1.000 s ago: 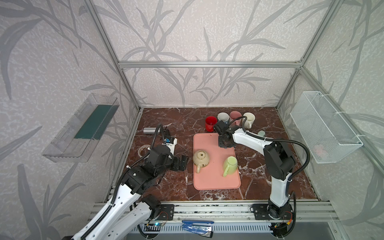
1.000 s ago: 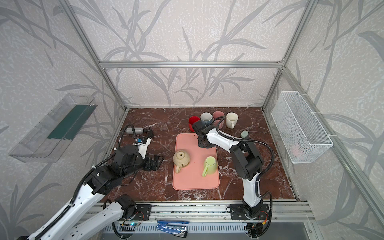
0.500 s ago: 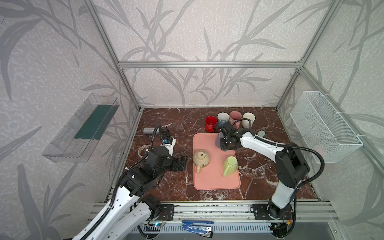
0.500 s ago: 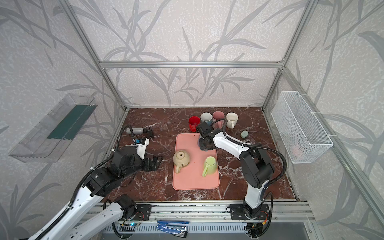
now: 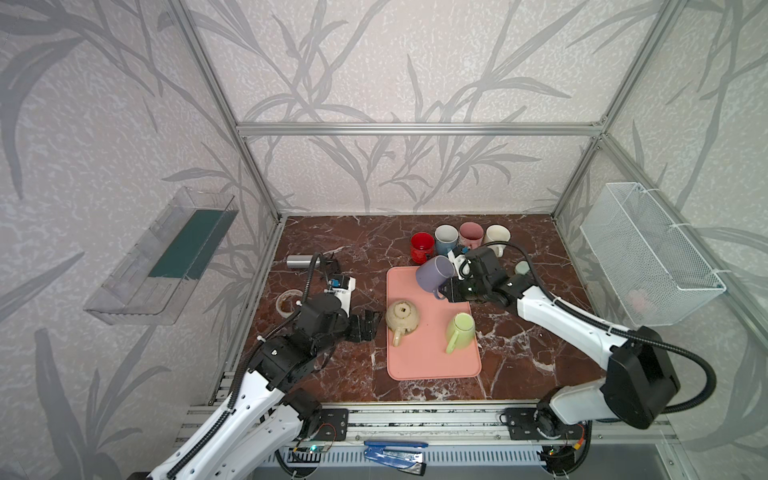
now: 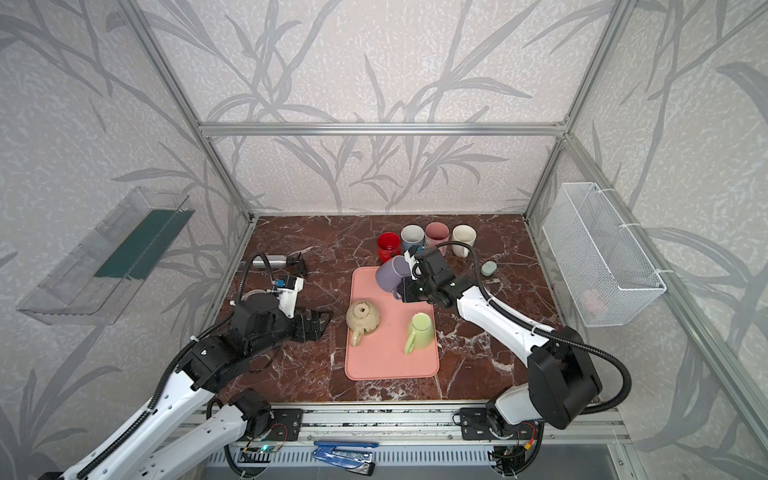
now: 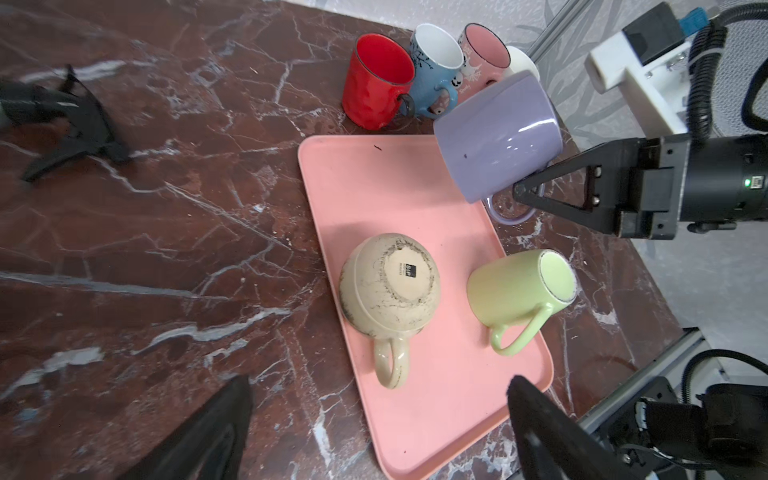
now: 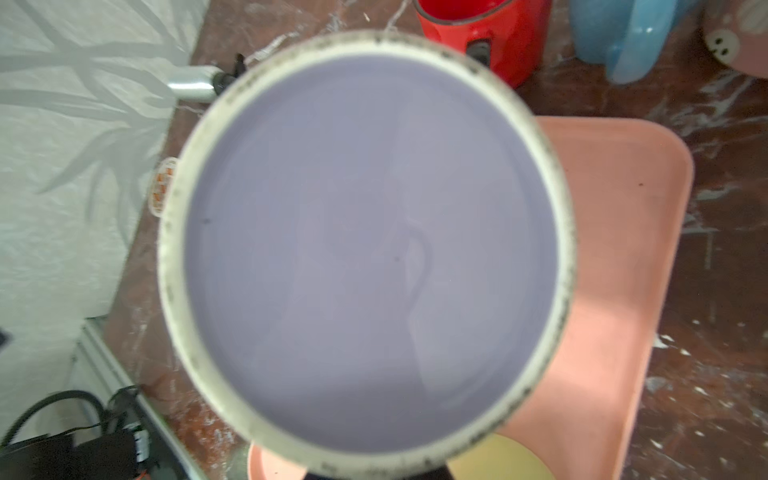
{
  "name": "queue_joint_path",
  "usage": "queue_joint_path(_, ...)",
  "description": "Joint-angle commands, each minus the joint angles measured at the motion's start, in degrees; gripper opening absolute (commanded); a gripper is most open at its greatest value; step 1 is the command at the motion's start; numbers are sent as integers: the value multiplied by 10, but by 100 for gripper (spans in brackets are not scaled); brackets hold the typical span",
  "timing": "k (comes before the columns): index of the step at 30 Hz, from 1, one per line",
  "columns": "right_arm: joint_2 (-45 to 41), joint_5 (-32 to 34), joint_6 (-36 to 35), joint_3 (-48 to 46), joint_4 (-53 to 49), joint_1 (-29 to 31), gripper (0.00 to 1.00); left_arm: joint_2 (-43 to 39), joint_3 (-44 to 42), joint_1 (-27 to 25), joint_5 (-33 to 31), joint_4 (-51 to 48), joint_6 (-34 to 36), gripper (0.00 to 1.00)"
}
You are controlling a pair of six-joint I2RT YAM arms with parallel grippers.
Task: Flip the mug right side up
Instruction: 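Lift and tilt the lavender mug sideways while the left gripper reaches toward it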
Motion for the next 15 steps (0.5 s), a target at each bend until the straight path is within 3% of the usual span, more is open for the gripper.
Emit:
queue_joint_path(1, -44, -94, 29, -22, 136, -19, 0, 21, -28, -2, 76, 99, -52, 89)
queue_joint_path(7, -80, -196, 110, -101, 288, -66, 0, 52, -77, -9, 113, 247, -97, 82)
queue_joint_path(15, -86, -259, 182, -168, 453, -93, 0, 126, -118, -33, 130, 419, -126, 74)
